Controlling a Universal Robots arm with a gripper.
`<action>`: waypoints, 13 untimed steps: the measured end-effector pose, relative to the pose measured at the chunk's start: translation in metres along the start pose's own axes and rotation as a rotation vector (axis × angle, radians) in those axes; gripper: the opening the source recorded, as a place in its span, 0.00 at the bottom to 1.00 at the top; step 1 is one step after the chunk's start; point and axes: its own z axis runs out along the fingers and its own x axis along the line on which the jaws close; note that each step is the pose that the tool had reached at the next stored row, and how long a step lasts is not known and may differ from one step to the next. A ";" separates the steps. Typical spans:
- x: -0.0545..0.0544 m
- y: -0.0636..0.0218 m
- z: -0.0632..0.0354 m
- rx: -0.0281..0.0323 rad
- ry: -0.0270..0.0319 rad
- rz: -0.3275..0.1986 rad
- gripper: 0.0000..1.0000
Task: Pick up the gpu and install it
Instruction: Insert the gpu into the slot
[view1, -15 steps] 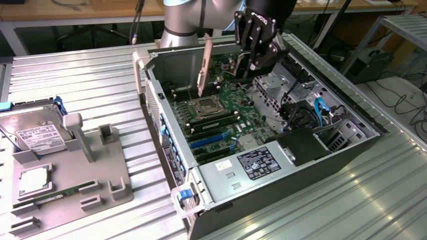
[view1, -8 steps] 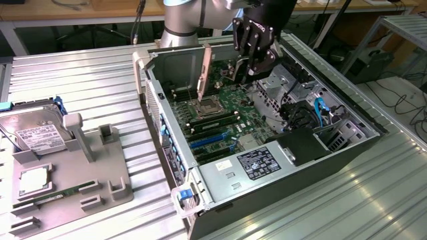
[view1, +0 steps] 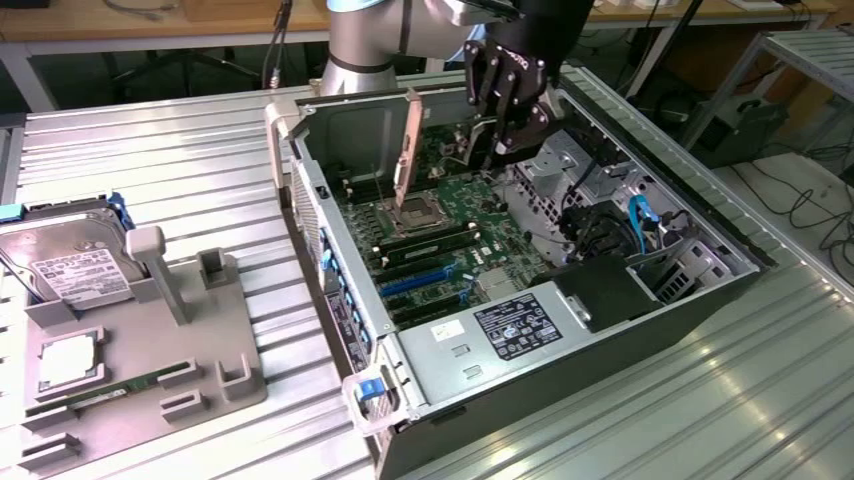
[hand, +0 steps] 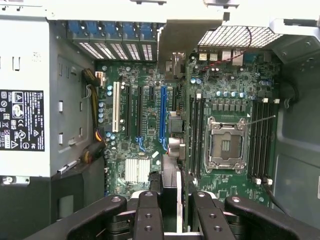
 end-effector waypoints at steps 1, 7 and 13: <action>0.000 0.0000 0.0004 0.0000 0.0001 0.000 0.28; 0.000 0.0000 0.0027 0.0000 -0.0001 -0.003 0.28; 0.000 -0.0001 0.0055 0.0001 -0.0002 -0.004 0.28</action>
